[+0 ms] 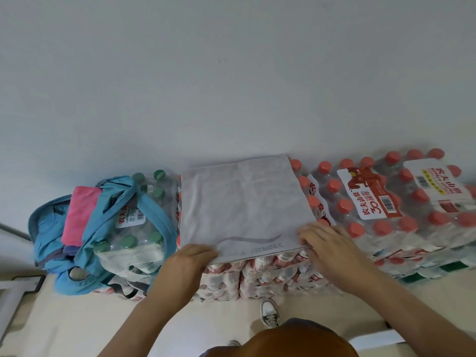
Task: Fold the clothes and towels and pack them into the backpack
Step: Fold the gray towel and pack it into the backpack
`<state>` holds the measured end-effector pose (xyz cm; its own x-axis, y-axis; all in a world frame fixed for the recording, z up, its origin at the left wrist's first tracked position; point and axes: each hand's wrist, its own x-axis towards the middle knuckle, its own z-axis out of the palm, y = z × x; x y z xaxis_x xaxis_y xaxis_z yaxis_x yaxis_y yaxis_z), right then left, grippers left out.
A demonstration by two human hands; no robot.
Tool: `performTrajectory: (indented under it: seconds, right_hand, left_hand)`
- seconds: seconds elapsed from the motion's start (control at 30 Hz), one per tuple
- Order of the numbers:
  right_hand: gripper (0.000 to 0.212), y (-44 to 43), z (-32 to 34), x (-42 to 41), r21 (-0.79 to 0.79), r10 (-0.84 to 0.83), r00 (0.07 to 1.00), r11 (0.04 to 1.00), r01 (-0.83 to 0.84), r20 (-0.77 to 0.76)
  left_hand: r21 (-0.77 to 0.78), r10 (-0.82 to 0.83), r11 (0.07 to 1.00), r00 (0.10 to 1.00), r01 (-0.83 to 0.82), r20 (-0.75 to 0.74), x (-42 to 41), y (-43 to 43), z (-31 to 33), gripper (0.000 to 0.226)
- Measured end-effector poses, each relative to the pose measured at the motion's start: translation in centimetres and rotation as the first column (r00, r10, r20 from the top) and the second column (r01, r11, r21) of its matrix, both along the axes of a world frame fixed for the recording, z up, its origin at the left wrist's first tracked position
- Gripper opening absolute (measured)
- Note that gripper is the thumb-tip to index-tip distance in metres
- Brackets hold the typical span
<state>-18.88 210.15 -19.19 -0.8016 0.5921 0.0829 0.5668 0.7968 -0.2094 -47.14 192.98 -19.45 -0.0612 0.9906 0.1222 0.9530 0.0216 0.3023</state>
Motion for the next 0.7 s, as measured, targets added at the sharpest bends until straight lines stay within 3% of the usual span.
performTrajectory:
  seconds: [0.17,0.27,0.33,0.4,0.5,0.57,0.7]
  right_hand:
    - [0.048,0.0,-0.2,0.2,-0.008,0.032,0.998,0.999,-0.032,0.051]
    - [0.033,0.7,0.7,0.6,-0.059,0.047,0.999,0.997,-0.046,0.028]
    - [0.017,1.0,1.7,1.2,-0.162,0.041,0.999,0.986,-0.041,-0.007]
    - [0.008,1.4,2.8,2.0,-0.313,-0.004,1.000,0.950,0.009,0.016]
    - [0.008,2.2,4.6,2.6,-0.573,-0.082,0.988,0.807,0.144,0.133]
    - [0.008,2.9,5.9,2.7,-0.689,-0.131,0.979,0.696,0.201,0.153]
    - [0.010,4.2,7.6,2.0,-0.869,-0.330,0.942,0.483,0.111,-0.062]
  left_hand:
    - [0.024,0.008,1.000,0.997,-0.010,0.074,-1.0,-0.3,0.2,0.025]
    - [0.104,0.046,0.993,0.996,-0.054,0.082,-1.3,-0.7,0.7,0.028]
    - [0.112,0.104,0.985,0.973,-0.129,0.204,-1.3,-1.4,1.4,0.019]
    - [0.019,0.202,0.975,0.918,-0.222,0.342,-1.0,-2.3,2.5,0.027]
    - [-0.237,0.361,0.932,0.773,-0.275,0.522,-0.8,-3.3,3.5,0.048]
    - [-0.356,0.438,0.895,0.675,-0.268,0.593,-0.9,-3.4,4.3,0.037]
    - [-0.317,0.463,0.880,0.486,-0.355,0.741,-1.7,-1.8,5.9,0.024]
